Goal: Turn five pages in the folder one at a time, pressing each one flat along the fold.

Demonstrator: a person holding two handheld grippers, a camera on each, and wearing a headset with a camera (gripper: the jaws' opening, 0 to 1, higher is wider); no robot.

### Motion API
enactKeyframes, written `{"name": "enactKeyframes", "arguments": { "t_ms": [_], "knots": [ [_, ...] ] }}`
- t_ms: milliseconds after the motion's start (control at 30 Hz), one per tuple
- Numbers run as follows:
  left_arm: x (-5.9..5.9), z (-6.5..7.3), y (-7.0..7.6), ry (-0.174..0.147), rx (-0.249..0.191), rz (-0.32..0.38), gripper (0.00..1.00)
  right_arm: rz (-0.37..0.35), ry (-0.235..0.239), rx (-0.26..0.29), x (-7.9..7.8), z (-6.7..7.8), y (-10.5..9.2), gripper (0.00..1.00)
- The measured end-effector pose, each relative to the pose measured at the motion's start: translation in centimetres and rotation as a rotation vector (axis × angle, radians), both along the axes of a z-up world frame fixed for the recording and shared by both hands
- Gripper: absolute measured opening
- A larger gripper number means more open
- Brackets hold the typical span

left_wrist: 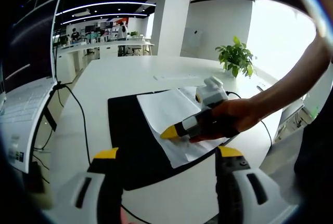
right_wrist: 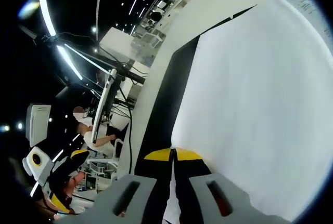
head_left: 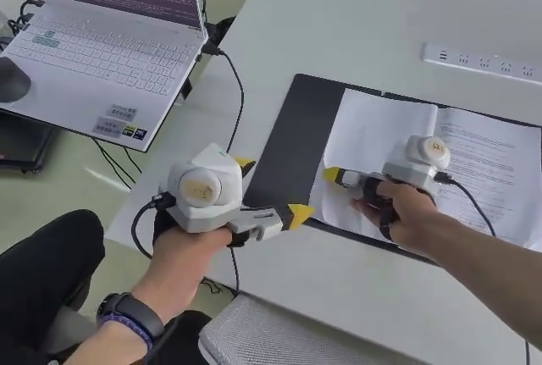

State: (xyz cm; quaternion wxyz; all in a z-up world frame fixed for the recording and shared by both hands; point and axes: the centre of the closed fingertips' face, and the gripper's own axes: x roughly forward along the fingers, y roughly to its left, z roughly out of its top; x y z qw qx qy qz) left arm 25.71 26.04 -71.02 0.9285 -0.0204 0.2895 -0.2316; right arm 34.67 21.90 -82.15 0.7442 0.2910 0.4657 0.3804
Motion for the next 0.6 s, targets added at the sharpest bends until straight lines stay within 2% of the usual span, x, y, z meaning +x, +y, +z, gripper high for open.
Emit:
{"name": "enactKeyframes", "arguments": {
  "t_ms": [233,333,600],
  "knots": [
    [0.0,-0.2,-0.5,0.011,0.006,-0.018,0.73,0.013,-0.018,-0.005,0.0,0.0,0.1,0.0],
    [0.0,-0.4,-0.8,0.017,0.01,-0.024,0.73,0.035,-0.056,-0.007,-0.1,0.2,0.4,0.02],
    [0.3,-1.0,-1.6,0.033,0.017,-0.05,0.75,0.044,-0.058,0.011,-0.3,0.6,0.6,0.09]
  ]
}}
